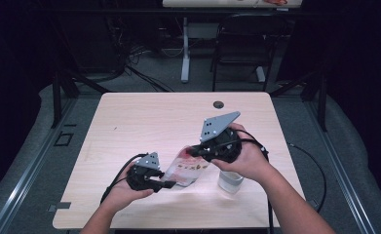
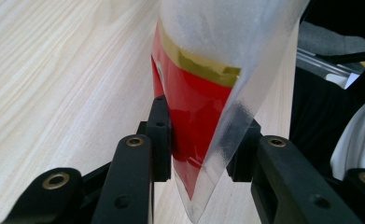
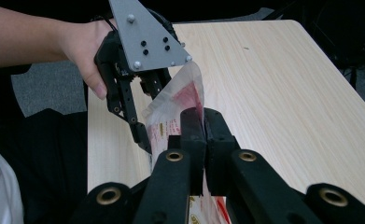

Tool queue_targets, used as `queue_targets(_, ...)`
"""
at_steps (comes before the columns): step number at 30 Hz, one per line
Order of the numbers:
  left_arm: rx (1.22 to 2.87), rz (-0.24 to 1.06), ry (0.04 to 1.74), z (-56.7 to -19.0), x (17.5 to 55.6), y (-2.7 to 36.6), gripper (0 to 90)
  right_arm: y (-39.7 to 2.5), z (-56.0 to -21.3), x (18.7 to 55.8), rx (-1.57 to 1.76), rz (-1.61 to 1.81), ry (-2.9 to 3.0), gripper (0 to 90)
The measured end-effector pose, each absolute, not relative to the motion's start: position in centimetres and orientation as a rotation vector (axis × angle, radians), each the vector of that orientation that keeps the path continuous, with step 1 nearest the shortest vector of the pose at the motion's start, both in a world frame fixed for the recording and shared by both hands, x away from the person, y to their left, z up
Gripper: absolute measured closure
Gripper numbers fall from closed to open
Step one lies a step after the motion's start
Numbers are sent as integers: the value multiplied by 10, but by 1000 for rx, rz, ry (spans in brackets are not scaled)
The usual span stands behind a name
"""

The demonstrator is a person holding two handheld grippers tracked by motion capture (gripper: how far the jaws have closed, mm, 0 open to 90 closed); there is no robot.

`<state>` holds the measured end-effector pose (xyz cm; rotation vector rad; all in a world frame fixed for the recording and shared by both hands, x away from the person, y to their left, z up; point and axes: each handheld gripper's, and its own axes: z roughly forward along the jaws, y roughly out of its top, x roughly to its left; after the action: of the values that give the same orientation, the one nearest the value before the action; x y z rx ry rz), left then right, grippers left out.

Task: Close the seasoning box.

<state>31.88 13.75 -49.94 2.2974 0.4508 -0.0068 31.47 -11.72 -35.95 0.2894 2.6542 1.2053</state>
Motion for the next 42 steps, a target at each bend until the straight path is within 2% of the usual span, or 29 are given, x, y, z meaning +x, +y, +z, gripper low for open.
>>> queue_targets(5, 2303, -37, 435, -494, 320, 138, 690, -126, -362, 315, 321, 1258, 2638, 888)
queue_targets(23, 2379, 3, 458, -486, 318, 132, 695, -149, -380, 309, 391, 1344, 2563, 900)
queue_targets(42, 2422, -15, 447, -479, 318, 136, 700, -161, -396, 310, 448, 1410, 2534, 898)
